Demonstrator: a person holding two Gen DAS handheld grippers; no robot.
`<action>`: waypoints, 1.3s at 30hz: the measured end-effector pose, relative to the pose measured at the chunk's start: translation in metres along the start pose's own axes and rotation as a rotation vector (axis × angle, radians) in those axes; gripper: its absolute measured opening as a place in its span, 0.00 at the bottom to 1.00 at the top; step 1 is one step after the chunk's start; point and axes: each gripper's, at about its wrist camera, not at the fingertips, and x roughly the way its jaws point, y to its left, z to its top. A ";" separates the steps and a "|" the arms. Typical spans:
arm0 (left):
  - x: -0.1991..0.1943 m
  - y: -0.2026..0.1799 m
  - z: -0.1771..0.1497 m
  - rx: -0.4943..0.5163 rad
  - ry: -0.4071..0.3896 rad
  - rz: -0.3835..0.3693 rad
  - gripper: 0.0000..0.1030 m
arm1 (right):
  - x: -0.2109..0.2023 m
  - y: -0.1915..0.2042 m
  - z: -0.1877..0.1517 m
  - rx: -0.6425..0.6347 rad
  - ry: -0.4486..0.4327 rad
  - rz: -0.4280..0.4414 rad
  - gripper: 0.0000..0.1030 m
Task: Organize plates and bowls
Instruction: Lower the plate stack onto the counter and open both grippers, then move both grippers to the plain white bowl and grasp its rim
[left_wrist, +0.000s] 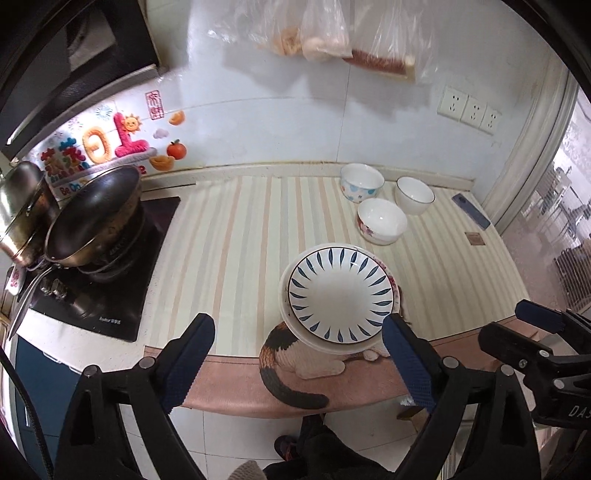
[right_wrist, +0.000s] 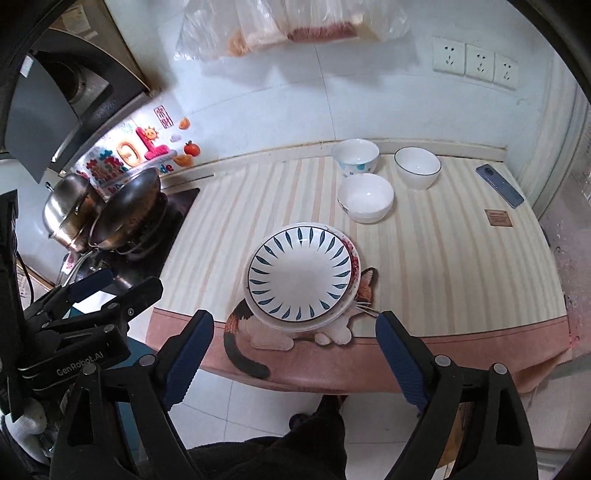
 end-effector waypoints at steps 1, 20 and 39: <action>-0.005 0.001 -0.002 -0.001 -0.003 0.000 0.90 | -0.008 0.000 -0.003 0.003 -0.007 0.001 0.89; -0.011 -0.027 0.022 0.007 -0.086 -0.001 0.90 | -0.010 -0.059 0.021 0.118 -0.032 0.041 0.90; 0.271 -0.091 0.162 -0.033 0.224 -0.024 0.69 | 0.260 -0.223 0.180 0.147 0.297 0.106 0.72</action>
